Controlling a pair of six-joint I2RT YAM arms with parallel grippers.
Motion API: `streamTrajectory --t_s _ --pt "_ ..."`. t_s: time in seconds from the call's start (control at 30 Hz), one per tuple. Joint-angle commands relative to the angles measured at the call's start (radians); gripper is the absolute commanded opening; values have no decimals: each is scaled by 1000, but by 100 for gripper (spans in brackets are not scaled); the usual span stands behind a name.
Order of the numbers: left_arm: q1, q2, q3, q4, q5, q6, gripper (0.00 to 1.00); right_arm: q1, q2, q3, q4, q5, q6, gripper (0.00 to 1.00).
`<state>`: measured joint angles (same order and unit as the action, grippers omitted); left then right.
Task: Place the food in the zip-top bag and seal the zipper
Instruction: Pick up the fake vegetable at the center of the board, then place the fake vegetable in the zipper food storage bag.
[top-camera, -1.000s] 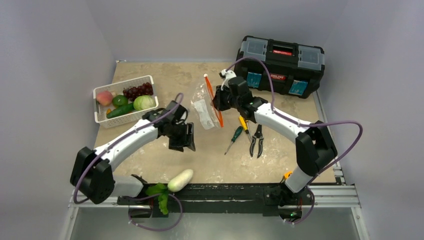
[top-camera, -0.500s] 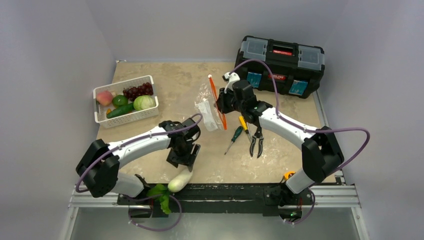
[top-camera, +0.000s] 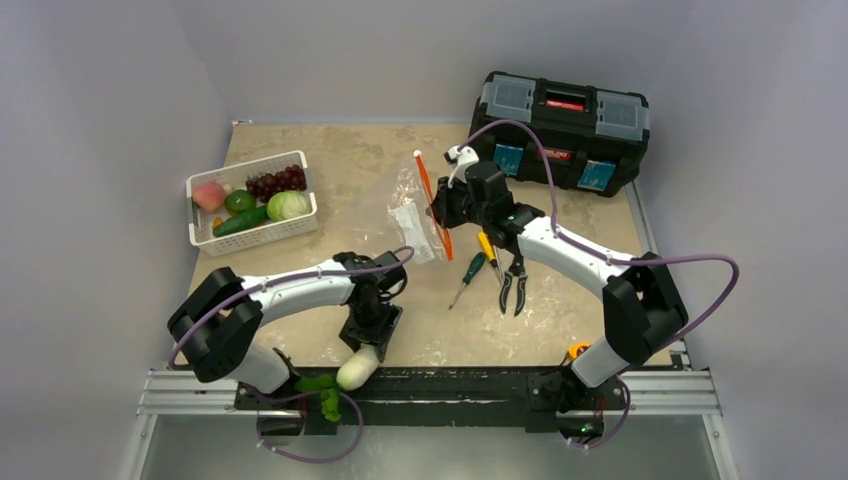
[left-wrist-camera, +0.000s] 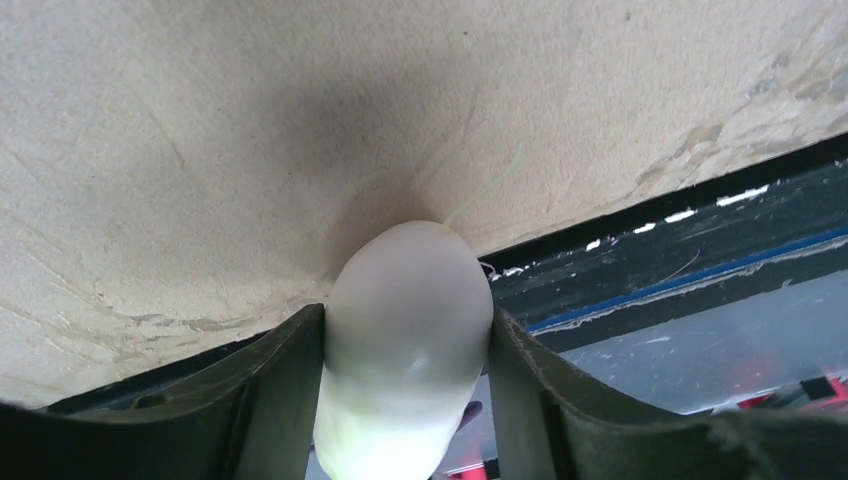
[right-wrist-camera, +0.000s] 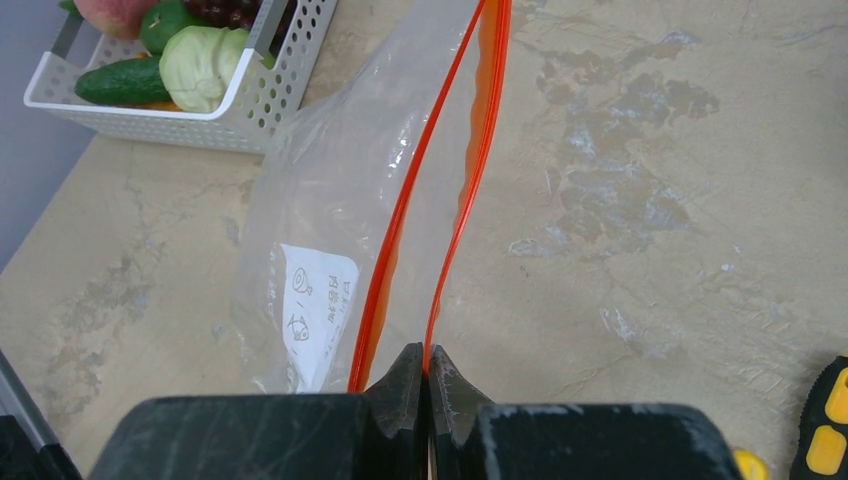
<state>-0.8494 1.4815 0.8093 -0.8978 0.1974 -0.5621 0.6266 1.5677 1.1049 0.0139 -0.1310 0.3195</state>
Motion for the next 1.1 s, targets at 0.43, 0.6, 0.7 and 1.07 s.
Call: streamTrajectory --t_s 0.43,0.6,0.7,1.07 --pt "-10 -347 175 107 -59 40 0 43 -231 120 -212 410 -144 0" --pt "-7 -500 198 145 -122 20 0 209 -193 167 -208 603 -225 0" --pt "7 -583 193 168 -154 -9 0 238 -112 126 -134 498 -166 0" --pt "219 -680 -10 365 311 -156 0 237 121 11 154 71 54 0"
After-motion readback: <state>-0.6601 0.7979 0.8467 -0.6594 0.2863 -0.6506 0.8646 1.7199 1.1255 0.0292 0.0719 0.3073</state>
